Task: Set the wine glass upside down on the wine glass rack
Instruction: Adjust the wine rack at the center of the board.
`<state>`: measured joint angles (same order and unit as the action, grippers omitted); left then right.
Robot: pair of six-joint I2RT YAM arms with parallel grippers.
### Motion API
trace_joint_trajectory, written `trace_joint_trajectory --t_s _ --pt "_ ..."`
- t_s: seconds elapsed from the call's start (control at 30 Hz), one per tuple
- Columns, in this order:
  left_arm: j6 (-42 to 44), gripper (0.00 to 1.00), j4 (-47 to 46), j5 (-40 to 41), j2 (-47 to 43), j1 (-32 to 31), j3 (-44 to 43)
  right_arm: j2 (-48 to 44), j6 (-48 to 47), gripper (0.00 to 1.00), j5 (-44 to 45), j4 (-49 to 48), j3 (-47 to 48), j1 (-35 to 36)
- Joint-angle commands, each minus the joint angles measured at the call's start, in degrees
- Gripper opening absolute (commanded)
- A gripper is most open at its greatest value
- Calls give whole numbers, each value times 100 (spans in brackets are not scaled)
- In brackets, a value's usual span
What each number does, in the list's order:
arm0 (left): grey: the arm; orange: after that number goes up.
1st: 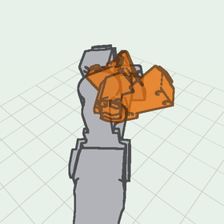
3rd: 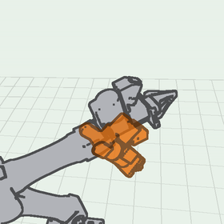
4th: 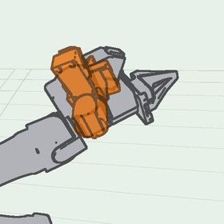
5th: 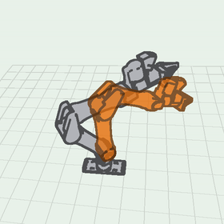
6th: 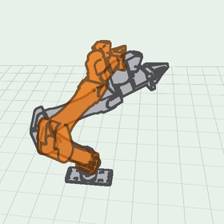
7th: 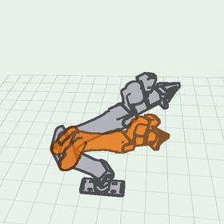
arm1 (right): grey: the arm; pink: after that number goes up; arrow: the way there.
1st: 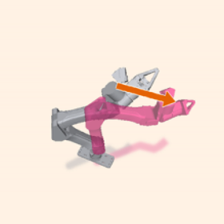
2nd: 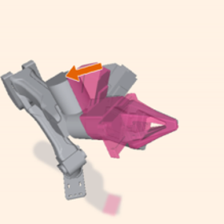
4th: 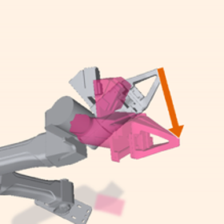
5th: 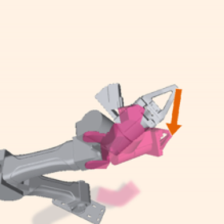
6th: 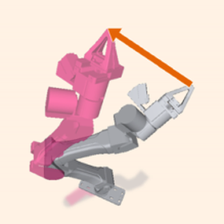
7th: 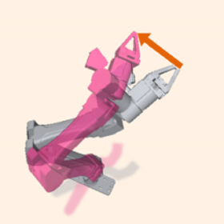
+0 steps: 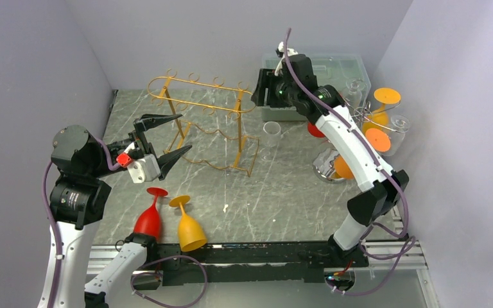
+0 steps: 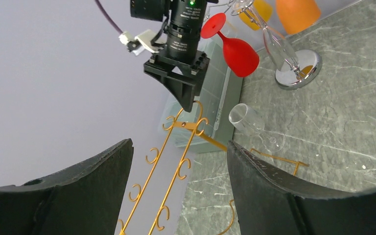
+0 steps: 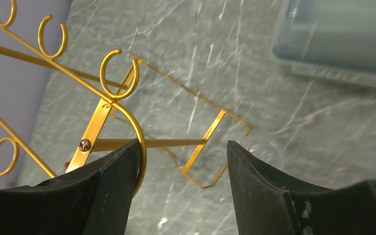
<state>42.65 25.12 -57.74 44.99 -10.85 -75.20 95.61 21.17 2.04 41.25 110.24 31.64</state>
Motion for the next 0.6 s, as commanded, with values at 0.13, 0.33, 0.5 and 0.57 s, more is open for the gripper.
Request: trace_joint_trajectory --t_s 0.13,0.33,0.5,0.57 --pt "61 75 -43 -20 -8 4 -1 -668 1276 61 -1316 -584 -797 -123" --pt "61 75 -43 -20 -8 4 -1 -528 1228 28 -1402 -786 -870 -199" --pt "61 75 -43 -20 -8 4 -1 248 903 1 -1935 -423 31 -519" --pt "61 75 -43 -20 -8 4 -1 781 700 1 -2266 -134 587 -645"
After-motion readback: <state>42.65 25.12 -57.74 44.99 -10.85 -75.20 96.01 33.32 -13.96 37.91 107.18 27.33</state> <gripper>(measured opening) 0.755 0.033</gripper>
